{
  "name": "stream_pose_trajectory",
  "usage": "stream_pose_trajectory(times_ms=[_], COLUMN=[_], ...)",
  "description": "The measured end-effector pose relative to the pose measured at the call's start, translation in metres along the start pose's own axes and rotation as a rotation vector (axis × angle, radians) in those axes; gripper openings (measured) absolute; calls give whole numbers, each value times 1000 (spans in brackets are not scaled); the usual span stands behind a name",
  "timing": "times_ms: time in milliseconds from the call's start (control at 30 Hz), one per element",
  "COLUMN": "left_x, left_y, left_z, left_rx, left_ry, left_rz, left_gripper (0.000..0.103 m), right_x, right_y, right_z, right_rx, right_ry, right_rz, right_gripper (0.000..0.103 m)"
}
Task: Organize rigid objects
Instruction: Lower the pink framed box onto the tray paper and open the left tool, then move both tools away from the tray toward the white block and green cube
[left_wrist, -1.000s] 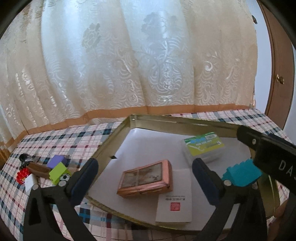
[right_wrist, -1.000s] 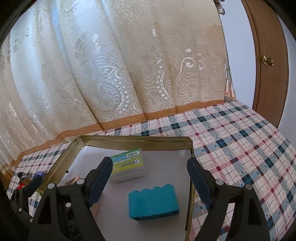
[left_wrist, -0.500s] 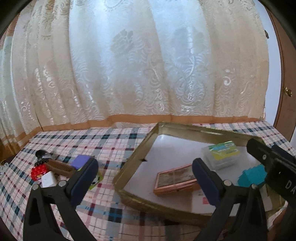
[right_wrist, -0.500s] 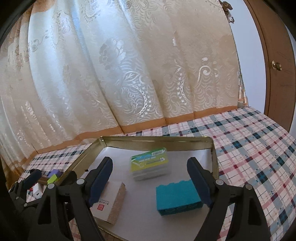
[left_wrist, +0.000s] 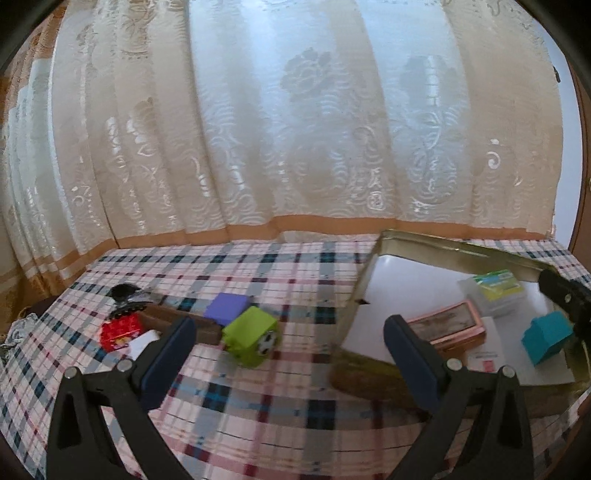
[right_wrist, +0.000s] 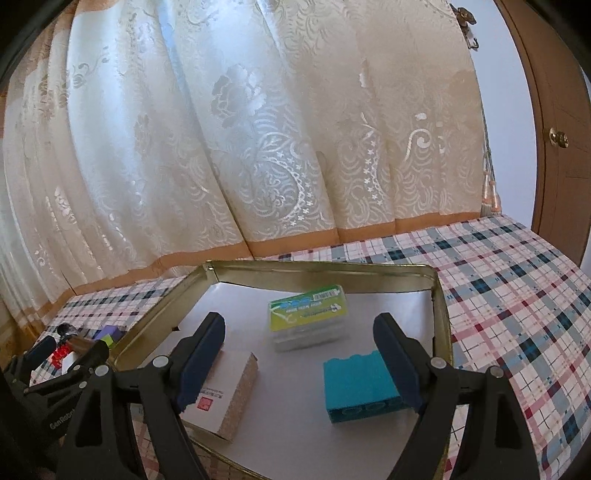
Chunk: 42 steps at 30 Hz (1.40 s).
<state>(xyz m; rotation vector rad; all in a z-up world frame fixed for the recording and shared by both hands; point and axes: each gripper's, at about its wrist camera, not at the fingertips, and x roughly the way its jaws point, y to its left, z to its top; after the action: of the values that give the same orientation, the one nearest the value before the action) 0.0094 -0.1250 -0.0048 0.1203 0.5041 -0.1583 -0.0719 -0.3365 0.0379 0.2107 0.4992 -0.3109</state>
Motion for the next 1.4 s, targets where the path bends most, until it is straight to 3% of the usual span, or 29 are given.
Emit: stream_pose_trajectory(times_ms=[133, 733, 1400], left_x=[1, 6, 32], left_y=[12, 54, 155], left_z=[-4, -6, -11], left_rx=[-10, -51, -186], left_ry=[3, 15, 93], left_rz=[10, 32, 133], left_gripper=[103, 103, 103], right_x=[-3, -8, 9], right_y=[6, 37, 123], right_z=[-3, -9, -22], right_rx=[-12, -60, -112], right_ry=[-25, -46, 12], right_rz=[27, 3, 152], right_gripper=[85, 85, 85])
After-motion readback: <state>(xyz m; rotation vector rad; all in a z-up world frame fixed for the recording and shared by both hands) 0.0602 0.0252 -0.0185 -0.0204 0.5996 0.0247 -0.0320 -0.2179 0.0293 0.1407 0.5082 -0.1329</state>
